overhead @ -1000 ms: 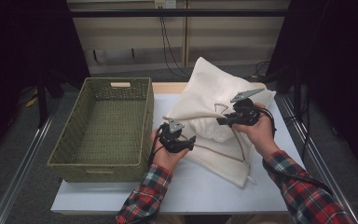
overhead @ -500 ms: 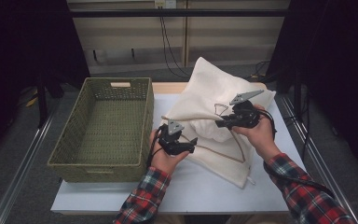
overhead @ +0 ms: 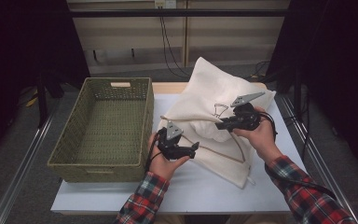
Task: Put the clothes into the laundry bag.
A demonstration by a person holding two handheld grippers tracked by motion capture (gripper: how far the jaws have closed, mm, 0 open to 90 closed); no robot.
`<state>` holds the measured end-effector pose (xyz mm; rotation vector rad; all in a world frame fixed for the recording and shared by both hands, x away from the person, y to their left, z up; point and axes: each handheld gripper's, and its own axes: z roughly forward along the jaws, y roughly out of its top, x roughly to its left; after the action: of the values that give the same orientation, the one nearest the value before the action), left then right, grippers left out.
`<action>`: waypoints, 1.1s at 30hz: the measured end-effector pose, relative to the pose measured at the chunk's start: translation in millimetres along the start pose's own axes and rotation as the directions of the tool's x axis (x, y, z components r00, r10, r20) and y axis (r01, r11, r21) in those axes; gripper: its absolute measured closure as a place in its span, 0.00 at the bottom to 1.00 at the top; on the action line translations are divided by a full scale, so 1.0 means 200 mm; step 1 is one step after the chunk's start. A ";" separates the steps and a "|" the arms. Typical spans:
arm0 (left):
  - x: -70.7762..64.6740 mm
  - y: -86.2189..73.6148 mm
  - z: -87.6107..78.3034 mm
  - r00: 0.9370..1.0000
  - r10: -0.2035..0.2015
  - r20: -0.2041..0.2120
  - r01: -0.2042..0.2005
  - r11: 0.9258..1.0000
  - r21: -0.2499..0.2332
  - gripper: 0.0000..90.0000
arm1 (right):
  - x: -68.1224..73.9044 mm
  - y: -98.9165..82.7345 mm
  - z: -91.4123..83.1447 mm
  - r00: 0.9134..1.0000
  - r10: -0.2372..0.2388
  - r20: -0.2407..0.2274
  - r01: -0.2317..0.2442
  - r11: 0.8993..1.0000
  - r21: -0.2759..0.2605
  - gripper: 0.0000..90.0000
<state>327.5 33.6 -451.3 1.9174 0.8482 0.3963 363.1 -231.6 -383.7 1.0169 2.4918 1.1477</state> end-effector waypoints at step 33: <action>-0.01 -0.03 -0.06 1.000 0.018 0.021 -0.017 1.000 -0.018 0.08 | 0.09 -0.03 0.06 0.999 -0.050 -0.017 0.050 0.999 -0.006 0.92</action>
<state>317.9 41.5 -450.3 1.9103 0.8119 0.3923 353.1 -214.3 -394.6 0.9419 2.5104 1.1532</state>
